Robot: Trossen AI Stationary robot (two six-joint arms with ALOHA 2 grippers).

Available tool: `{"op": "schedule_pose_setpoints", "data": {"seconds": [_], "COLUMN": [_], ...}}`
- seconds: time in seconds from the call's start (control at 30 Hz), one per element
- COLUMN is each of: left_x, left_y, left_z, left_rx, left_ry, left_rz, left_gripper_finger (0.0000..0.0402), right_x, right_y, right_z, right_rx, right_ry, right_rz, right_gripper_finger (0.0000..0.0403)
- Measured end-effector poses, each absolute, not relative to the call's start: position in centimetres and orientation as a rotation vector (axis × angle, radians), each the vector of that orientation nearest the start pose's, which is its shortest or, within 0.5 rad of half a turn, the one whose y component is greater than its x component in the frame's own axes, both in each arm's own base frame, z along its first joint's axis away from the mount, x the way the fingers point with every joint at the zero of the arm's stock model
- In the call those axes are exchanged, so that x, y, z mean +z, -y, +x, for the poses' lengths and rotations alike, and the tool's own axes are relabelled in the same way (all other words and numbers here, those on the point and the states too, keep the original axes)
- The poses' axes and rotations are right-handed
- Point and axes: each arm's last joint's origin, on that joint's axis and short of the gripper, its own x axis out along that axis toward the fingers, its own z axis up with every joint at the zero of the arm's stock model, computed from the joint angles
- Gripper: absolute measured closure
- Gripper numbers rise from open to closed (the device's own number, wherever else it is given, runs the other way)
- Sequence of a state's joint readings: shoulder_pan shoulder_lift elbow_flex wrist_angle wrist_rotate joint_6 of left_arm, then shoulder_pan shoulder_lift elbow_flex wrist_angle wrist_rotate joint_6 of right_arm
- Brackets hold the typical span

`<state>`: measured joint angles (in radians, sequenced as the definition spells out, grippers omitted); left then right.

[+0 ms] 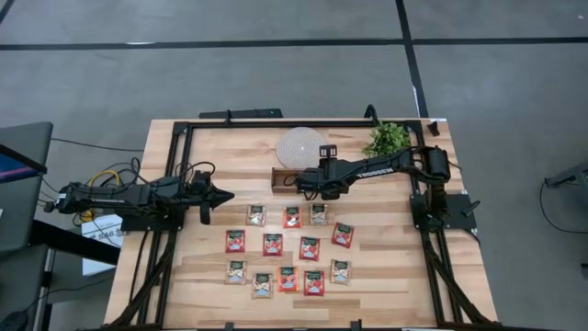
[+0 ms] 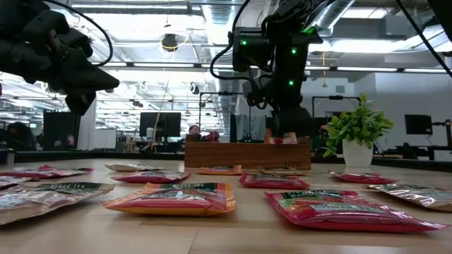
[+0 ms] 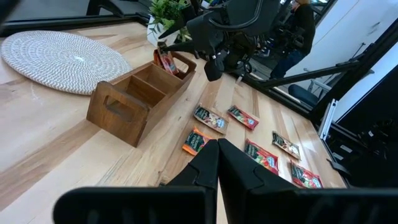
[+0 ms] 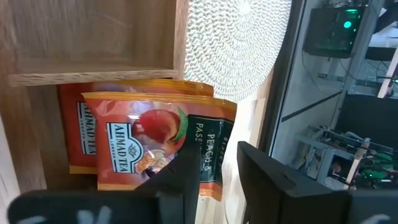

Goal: Pick & Place Tea
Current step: Put the bottom right orange tea bag into the right compartment of the wooden organizer

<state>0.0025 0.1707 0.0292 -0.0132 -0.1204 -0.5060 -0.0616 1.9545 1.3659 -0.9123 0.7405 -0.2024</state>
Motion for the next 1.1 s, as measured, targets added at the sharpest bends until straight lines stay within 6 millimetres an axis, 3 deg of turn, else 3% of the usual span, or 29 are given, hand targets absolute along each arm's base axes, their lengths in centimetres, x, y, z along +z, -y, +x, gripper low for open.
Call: {"op": "schedule_pose_setpoints", "data": {"seconds": [0.5,1.1], "left_x": [15.8,15.8], "left_y": [-0.4,-0.4], "left_z": [10.6,10.6], "left_rx": [0.159,0.159], "left_ry": [-0.12,-0.12], "left_rz": [-0.496,-0.496], "left_gripper_finger": [0.0401,0.0401], "right_x": [17.6,18.5], "right_y": [4.0,3.8], "right_z": [36.0,35.7], "right_rx": [-0.574,-0.589], "right_ry": [-1.515,-1.549], "right_rz": [-0.756,-0.716], "right_gripper_finger": [0.0293,0.0293]}}
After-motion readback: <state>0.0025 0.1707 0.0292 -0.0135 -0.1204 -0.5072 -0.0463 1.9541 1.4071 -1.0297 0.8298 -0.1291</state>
